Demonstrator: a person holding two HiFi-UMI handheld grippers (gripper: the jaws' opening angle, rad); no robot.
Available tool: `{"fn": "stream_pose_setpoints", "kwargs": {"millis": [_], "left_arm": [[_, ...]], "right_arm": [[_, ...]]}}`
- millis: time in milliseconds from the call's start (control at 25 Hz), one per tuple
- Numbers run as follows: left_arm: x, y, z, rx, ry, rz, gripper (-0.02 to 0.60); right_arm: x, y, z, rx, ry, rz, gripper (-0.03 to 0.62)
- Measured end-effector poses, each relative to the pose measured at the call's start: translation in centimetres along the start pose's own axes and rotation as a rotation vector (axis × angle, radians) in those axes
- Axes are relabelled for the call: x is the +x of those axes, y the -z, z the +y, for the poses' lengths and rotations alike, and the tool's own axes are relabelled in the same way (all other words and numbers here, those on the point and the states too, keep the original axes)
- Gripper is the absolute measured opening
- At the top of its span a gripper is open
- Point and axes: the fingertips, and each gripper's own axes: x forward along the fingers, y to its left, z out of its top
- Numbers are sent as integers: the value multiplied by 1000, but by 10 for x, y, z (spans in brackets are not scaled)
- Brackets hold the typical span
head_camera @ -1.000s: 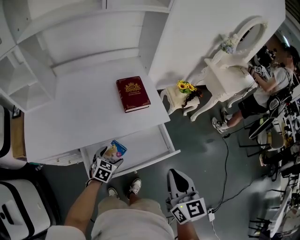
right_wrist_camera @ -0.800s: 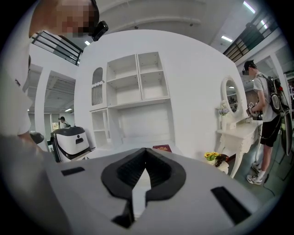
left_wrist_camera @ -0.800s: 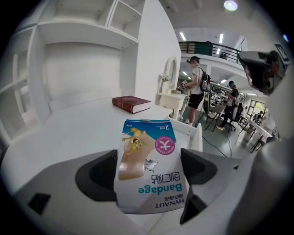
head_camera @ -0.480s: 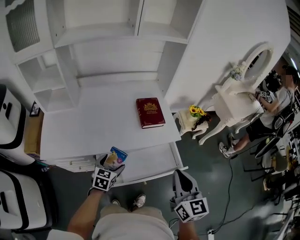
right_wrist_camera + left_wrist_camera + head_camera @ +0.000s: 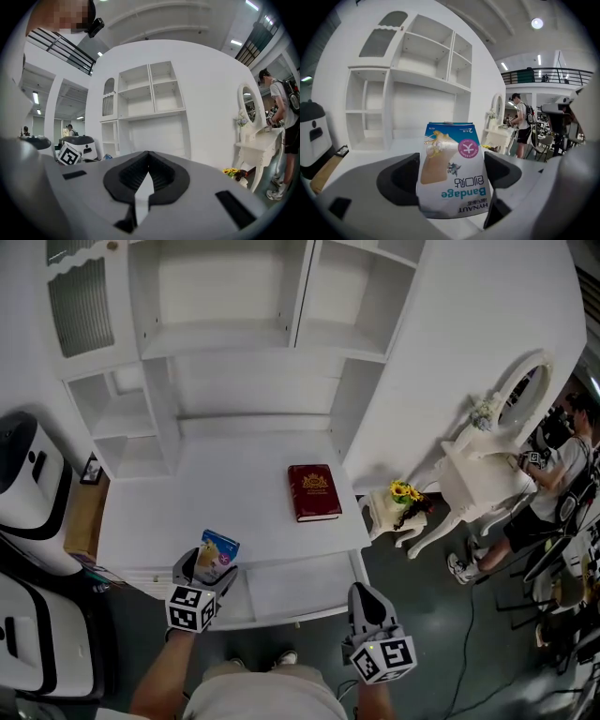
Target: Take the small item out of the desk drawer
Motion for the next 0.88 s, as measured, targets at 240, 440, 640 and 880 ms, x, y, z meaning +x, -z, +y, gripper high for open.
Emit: {"fn": "stream_pose_setpoints", "kwargs": {"millis": [240,440,640,880], "left_arm": [[-35,-57,13,0,-57,-144,439],[-75,-103,19,21,-106,-263,439],[-114,-140,27,39,-176,-371,439],[-156,-173,30,64,-251,-458,439]], "right_arm": [[8,-2,-9,15,-15,-10,9],[19,-9,-19,22,-25,-28,9],[30,-22,-27,9,-39,-43,9],[40,-37,-30,-5,-52,-71,9]]}}
